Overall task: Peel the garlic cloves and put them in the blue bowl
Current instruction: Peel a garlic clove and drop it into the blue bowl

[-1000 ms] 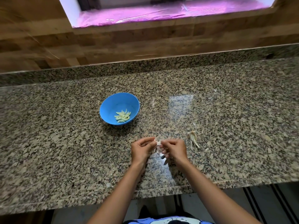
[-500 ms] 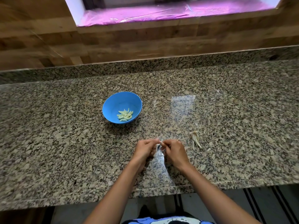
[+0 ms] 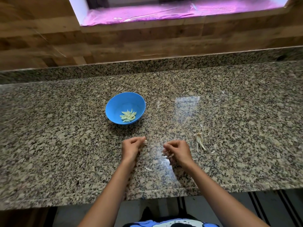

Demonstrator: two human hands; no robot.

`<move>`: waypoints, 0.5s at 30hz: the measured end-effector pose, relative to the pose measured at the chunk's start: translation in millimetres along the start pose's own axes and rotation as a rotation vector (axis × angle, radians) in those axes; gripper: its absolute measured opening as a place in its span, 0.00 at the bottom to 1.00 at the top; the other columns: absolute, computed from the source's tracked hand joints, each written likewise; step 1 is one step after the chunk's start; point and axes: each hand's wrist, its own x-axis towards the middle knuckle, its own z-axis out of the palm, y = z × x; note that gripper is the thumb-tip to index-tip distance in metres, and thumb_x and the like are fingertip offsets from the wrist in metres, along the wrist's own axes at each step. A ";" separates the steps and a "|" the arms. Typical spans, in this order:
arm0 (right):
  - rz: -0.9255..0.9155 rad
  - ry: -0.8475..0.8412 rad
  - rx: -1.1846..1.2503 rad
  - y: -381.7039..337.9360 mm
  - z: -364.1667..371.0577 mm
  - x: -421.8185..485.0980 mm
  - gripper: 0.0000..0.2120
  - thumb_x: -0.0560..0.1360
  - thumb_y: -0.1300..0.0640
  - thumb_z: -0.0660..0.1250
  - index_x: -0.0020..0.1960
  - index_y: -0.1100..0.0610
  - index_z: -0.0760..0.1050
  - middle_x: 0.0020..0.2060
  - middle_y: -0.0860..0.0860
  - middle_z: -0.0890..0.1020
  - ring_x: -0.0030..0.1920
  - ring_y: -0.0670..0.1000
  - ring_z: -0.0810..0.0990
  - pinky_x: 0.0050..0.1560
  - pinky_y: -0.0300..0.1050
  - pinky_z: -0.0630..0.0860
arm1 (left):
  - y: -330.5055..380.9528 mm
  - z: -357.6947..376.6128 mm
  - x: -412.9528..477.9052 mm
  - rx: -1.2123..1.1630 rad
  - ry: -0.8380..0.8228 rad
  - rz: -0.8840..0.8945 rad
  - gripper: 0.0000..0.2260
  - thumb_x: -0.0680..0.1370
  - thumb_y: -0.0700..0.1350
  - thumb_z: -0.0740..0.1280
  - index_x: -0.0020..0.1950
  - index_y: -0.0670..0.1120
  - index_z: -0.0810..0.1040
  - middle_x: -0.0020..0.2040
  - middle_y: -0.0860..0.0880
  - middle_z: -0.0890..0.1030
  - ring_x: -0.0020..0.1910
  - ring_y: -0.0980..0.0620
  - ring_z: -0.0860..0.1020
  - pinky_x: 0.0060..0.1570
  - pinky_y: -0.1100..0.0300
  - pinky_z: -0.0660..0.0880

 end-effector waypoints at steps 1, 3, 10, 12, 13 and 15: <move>-0.029 0.038 -0.114 2.5 -1.2 1.9 0.05 0.72 0.57 0.70 0.38 0.54 0.80 0.33 0.51 0.84 0.32 0.48 0.80 0.34 0.42 0.77 | -0.9 -5.2 3.2 0.082 0.075 0.045 0.10 0.72 0.43 0.73 0.51 0.42 0.82 0.44 0.51 0.82 0.39 0.56 0.77 0.40 0.66 0.72; -0.054 0.070 -0.271 5.1 -2.6 2.7 0.05 0.71 0.53 0.71 0.38 0.53 0.80 0.34 0.49 0.83 0.34 0.48 0.81 0.36 0.40 0.78 | -2.3 -13.6 8.6 0.214 0.145 0.118 0.11 0.72 0.44 0.73 0.52 0.41 0.82 0.48 0.48 0.83 0.46 0.54 0.77 0.48 0.63 0.71; -0.210 0.165 -0.801 7.0 -0.9 -1.5 0.11 0.78 0.55 0.62 0.59 0.52 0.77 0.46 0.49 0.82 0.33 0.43 0.75 0.25 0.28 0.62 | 12.1 3.9 -3.2 0.145 -0.015 0.056 0.08 0.77 0.46 0.66 0.49 0.43 0.82 0.39 0.48 0.81 0.34 0.55 0.74 0.33 0.64 0.70; -0.247 0.204 -0.850 6.9 -2.9 -2.4 0.13 0.78 0.54 0.62 0.62 0.50 0.75 0.51 0.48 0.81 0.42 0.43 0.76 0.30 0.27 0.61 | 16.4 16.5 -13.9 -0.018 -0.254 -0.125 0.08 0.77 0.43 0.65 0.51 0.40 0.80 0.42 0.45 0.80 0.36 0.54 0.75 0.37 0.63 0.73; -0.270 0.220 -0.804 7.1 -4.0 -3.7 0.13 0.78 0.54 0.62 0.62 0.51 0.75 0.53 0.48 0.80 0.45 0.43 0.75 0.33 0.26 0.62 | 17.4 24.0 -19.6 -0.090 -0.352 -0.192 0.07 0.77 0.39 0.65 0.52 0.39 0.80 0.45 0.43 0.81 0.39 0.53 0.77 0.42 0.61 0.76; -0.283 0.213 -0.578 7.8 -5.3 -5.4 0.13 0.78 0.56 0.61 0.61 0.54 0.75 0.55 0.49 0.80 0.49 0.42 0.75 0.39 0.26 0.66 | 17.7 38.5 -29.0 -0.173 -0.451 -0.256 0.10 0.76 0.32 0.63 0.56 0.38 0.79 0.51 0.41 0.82 0.47 0.49 0.81 0.54 0.57 0.78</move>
